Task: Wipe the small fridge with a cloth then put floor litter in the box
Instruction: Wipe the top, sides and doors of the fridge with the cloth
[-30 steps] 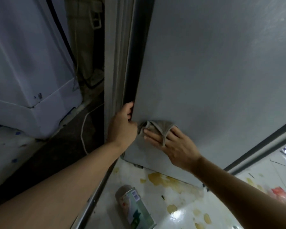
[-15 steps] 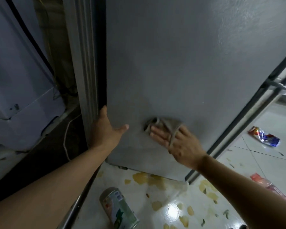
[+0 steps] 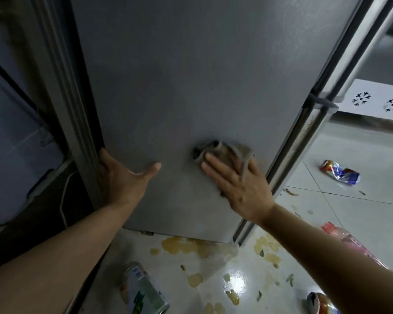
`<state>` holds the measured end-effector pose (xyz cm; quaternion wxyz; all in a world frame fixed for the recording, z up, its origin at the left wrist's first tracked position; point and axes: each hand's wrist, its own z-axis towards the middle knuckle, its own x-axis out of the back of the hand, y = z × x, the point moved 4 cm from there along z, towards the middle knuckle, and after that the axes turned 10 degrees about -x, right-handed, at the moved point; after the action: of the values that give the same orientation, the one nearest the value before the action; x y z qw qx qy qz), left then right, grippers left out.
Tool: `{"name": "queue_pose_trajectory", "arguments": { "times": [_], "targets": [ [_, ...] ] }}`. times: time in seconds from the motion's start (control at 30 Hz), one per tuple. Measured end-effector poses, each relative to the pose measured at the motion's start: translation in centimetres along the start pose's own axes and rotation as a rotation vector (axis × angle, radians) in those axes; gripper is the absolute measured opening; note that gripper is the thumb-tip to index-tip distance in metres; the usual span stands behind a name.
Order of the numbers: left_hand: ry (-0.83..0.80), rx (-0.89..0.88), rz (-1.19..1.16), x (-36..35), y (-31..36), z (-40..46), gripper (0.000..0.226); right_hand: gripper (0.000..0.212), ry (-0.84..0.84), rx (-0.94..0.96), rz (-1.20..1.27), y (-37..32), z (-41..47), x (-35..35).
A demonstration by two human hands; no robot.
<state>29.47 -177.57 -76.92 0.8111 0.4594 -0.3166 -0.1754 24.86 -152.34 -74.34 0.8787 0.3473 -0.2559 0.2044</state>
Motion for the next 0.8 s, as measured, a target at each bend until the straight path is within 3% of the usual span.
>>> {"name": "queue_pose_trajectory", "arguments": {
  "times": [0.1,0.2,0.37,0.5,0.57,0.7,0.8],
  "targets": [
    [0.011,-0.019,0.010,0.0,-0.2,0.1,0.124,0.091,-0.242,0.237,-0.131,-2.8,-3.9,-2.4],
    [0.002,0.002,-0.067,-0.3,-0.3,0.2,0.123,0.086,-0.240,0.259,-0.164,-1.7,-4.3,-1.7],
    [0.015,-0.003,-0.085,-0.3,-0.3,0.0,0.120,0.079,0.057,-0.126,-0.054,6.1,-1.3,3.8],
    [0.016,-0.025,-0.036,-0.1,-0.5,0.3,0.120,0.077,0.233,-0.435,0.040,6.9,-1.2,4.1],
    [0.024,-0.032,-0.014,-0.1,-0.5,0.4,0.119,0.078,0.217,-0.493,0.072,5.3,-3.0,2.6],
    [0.036,-0.041,-0.009,0.0,-0.6,0.3,0.117,0.091,0.066,-0.425,0.106,2.0,-6.8,0.3],
    [0.035,-0.039,-0.038,-0.1,-0.8,0.2,0.116,0.082,0.099,-0.465,0.119,2.5,-6.4,0.8]
  ]
}}
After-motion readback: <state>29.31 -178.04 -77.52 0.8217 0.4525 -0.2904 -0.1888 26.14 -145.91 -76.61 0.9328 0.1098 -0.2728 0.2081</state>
